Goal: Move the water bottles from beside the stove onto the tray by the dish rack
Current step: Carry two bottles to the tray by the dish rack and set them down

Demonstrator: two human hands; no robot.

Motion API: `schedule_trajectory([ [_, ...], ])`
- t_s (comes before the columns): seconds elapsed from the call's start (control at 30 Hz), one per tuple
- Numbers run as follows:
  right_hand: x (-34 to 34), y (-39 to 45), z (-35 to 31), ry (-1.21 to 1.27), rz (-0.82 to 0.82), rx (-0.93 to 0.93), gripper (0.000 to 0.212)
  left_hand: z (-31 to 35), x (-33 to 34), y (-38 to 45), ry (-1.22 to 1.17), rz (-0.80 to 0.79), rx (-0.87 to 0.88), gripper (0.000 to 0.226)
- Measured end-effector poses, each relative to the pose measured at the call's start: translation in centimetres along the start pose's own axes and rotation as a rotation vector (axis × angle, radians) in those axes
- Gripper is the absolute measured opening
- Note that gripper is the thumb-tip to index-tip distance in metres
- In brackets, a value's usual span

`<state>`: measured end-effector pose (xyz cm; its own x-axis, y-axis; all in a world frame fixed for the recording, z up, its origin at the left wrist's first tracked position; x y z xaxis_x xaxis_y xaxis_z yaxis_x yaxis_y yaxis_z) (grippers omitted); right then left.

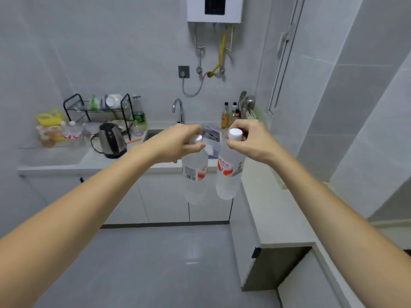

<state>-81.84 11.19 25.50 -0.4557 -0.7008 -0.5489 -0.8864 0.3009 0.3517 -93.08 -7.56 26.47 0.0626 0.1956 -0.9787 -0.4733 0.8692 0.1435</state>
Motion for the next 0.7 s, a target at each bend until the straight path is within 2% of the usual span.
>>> schedule_trajectory([
  [0.17,7.4,12.4,1.4,0.04,-0.248,-0.116,0.009,-11.0,-0.7,2.9,-0.01,-0.084,-0.209,0.022],
  [0.43,21.1,28.0,0.2,-0.016,-0.666,-0.349,0.017,-26.2,-2.6,1.3,0.009,-0.048,-0.535,0.029],
  [0.53,27.3,32.3,-0.6,0.075,-0.752,-0.353,0.012,-32.7,-2.8,-0.9,-0.008,-0.042,-0.637,0.031],
  [0.7,38.7,38.8,-2.6,0.189,-0.828,-0.314,0.012,-44.1,-2.2,-4.6,-0.039,-0.154,-0.74,0.015],
])
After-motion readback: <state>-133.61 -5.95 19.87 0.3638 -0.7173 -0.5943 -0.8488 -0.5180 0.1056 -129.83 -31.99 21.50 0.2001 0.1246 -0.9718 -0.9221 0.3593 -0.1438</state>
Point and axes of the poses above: each hand's wrist, its own y-axis towards the middle knuckle, its own x-axis out of the palm, z = x × y, the point moved 4 cm from there along y, towards the middle knuckle, and after that the axes turned 10 degrees about y, right-handed, at the moved point
